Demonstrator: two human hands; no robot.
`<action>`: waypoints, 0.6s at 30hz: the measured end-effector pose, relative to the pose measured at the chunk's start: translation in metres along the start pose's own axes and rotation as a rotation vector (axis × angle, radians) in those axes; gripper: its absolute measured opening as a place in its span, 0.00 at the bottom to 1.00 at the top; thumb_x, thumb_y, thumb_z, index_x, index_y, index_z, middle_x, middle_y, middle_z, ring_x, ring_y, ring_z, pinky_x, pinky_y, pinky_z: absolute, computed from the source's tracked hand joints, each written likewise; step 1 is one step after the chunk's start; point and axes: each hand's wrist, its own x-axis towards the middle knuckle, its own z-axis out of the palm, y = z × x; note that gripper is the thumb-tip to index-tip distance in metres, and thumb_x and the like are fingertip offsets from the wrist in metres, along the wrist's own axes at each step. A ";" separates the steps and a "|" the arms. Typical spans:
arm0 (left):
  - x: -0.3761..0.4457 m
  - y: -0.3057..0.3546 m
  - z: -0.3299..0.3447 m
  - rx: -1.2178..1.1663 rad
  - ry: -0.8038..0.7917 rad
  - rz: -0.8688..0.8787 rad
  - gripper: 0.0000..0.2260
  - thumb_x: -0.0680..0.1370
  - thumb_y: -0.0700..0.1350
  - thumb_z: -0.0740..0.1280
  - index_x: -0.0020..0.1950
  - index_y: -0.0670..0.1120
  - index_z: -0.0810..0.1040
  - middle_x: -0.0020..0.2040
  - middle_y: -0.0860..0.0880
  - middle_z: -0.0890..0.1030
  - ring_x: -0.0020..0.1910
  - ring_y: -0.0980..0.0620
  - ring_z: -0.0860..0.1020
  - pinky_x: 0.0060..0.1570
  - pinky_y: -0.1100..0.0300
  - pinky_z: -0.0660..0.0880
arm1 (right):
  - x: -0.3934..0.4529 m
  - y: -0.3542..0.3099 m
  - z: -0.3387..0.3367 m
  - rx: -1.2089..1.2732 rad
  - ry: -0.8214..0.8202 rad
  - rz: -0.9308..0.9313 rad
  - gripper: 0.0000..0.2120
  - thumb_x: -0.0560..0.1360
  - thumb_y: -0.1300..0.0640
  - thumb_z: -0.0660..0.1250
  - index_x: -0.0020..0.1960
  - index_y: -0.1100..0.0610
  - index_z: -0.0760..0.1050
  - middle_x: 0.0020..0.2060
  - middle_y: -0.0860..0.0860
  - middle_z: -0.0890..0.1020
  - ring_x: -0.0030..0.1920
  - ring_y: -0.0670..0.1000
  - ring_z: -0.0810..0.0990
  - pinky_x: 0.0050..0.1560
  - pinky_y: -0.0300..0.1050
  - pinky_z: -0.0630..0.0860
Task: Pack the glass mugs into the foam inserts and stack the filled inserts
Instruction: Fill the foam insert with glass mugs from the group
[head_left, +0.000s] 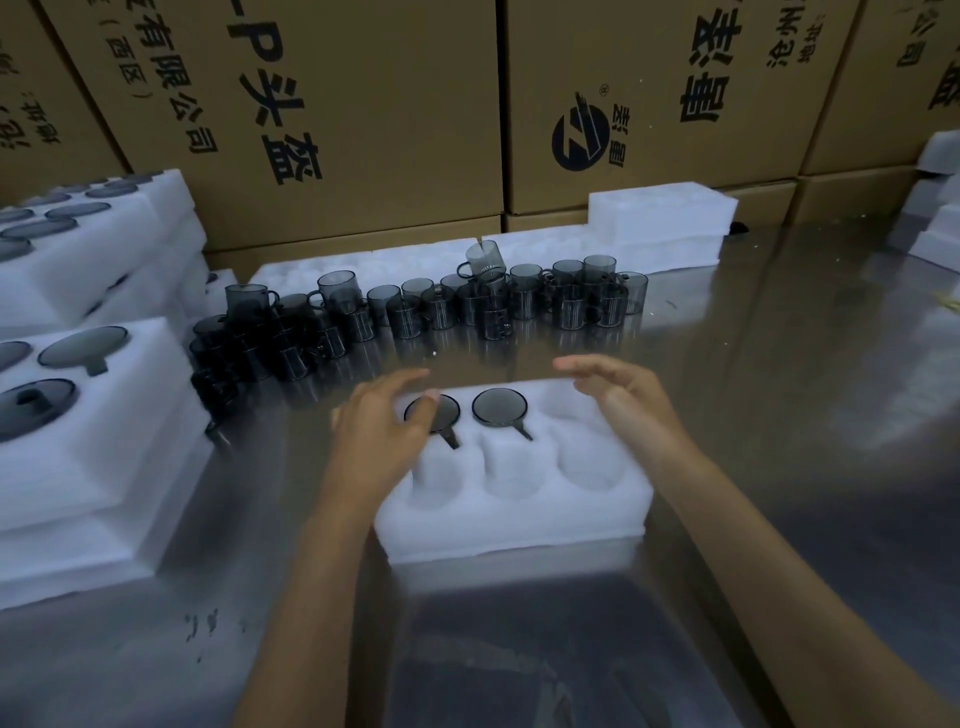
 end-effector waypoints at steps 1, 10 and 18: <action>0.000 -0.008 -0.004 -0.186 0.013 -0.101 0.09 0.79 0.47 0.69 0.59 0.54 0.82 0.58 0.54 0.83 0.63 0.51 0.78 0.69 0.46 0.70 | 0.007 -0.004 0.000 -0.034 -0.017 0.007 0.17 0.77 0.72 0.60 0.53 0.55 0.82 0.50 0.47 0.83 0.48 0.41 0.79 0.47 0.26 0.73; 0.004 -0.033 0.002 -0.656 0.059 -0.385 0.06 0.79 0.46 0.68 0.51 0.51 0.85 0.48 0.54 0.86 0.46 0.58 0.84 0.41 0.66 0.77 | 0.118 -0.024 0.048 -0.405 -0.164 0.239 0.14 0.80 0.64 0.56 0.58 0.70 0.76 0.61 0.72 0.67 0.42 0.56 0.74 0.34 0.42 0.73; 0.012 -0.040 0.004 -0.676 0.045 -0.392 0.06 0.79 0.46 0.68 0.51 0.49 0.85 0.48 0.53 0.86 0.50 0.53 0.84 0.52 0.56 0.80 | 0.161 0.010 0.082 -0.293 0.031 0.443 0.15 0.80 0.56 0.65 0.62 0.65 0.76 0.39 0.55 0.78 0.32 0.50 0.72 0.32 0.41 0.70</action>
